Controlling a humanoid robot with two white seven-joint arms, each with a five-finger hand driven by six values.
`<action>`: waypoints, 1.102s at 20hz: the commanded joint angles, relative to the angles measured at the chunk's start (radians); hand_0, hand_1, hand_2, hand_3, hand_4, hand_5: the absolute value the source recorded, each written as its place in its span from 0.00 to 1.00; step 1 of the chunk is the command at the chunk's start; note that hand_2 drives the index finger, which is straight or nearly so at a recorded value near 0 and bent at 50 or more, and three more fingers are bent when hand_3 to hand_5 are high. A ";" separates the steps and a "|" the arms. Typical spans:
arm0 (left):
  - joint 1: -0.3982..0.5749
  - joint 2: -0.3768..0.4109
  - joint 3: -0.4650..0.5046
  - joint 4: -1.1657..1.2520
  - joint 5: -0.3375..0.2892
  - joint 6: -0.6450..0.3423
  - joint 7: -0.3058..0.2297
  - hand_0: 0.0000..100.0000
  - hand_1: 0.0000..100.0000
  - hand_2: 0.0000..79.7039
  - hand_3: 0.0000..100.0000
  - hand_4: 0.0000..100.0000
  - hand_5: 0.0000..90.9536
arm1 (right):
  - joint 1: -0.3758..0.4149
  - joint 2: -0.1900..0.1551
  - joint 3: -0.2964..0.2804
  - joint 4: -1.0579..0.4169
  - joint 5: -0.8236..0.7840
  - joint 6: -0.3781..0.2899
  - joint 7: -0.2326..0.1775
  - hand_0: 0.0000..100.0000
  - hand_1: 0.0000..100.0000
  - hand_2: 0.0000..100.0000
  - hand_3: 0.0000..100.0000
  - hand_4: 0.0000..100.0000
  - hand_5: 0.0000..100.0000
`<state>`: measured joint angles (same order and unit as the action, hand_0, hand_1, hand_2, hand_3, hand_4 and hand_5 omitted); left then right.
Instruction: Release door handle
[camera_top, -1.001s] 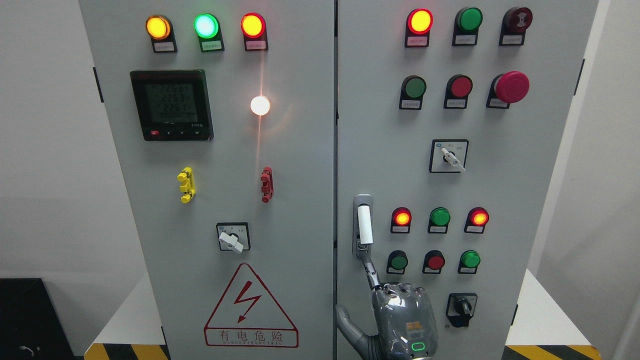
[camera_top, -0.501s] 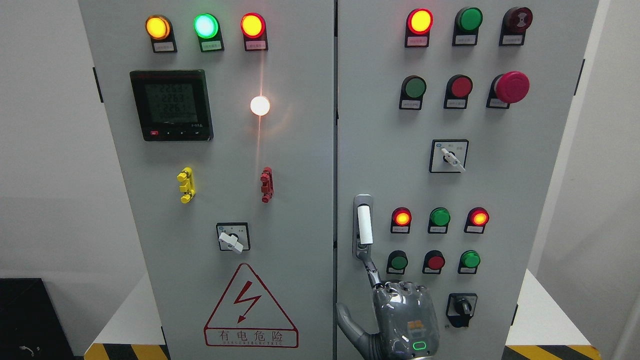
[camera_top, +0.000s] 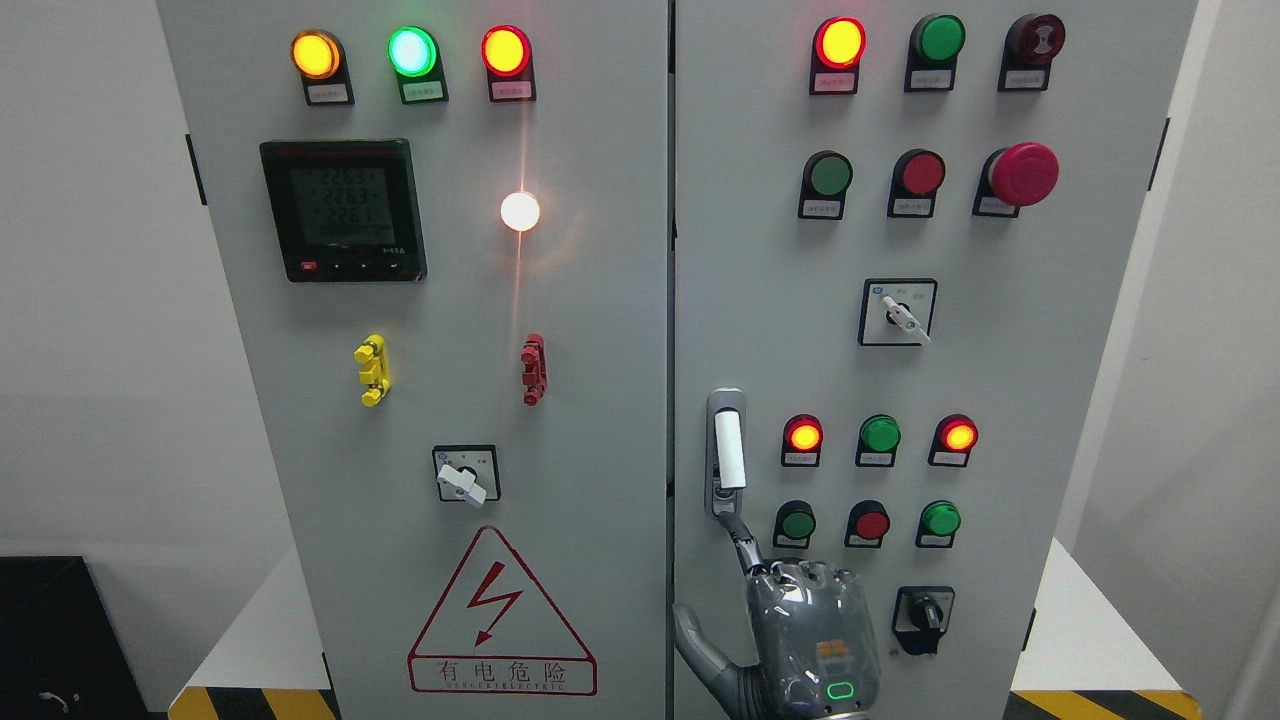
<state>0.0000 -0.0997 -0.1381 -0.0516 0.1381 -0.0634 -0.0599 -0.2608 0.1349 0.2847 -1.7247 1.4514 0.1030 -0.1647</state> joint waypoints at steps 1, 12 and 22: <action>0.018 0.000 0.000 0.001 0.000 0.000 0.000 0.12 0.56 0.00 0.00 0.00 0.00 | 0.000 0.000 -0.002 -0.015 -0.002 -0.002 0.004 0.32 0.20 0.22 1.00 0.97 1.00; 0.018 0.000 0.000 0.001 0.000 0.000 0.000 0.12 0.56 0.00 0.00 0.00 0.00 | 0.006 -0.001 -0.009 -0.046 -0.006 -0.009 0.011 0.38 0.25 0.22 0.94 0.92 1.00; 0.018 0.000 0.000 -0.001 0.000 0.000 0.000 0.12 0.56 0.00 0.00 0.00 0.00 | 0.023 -0.001 -0.012 -0.087 -0.009 -0.039 0.014 0.39 0.25 0.22 0.84 0.85 0.91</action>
<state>0.0000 -0.0997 -0.1381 -0.0516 0.1381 -0.0634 -0.0597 -0.2495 0.1341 0.2767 -1.7733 1.4439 0.0731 -0.1519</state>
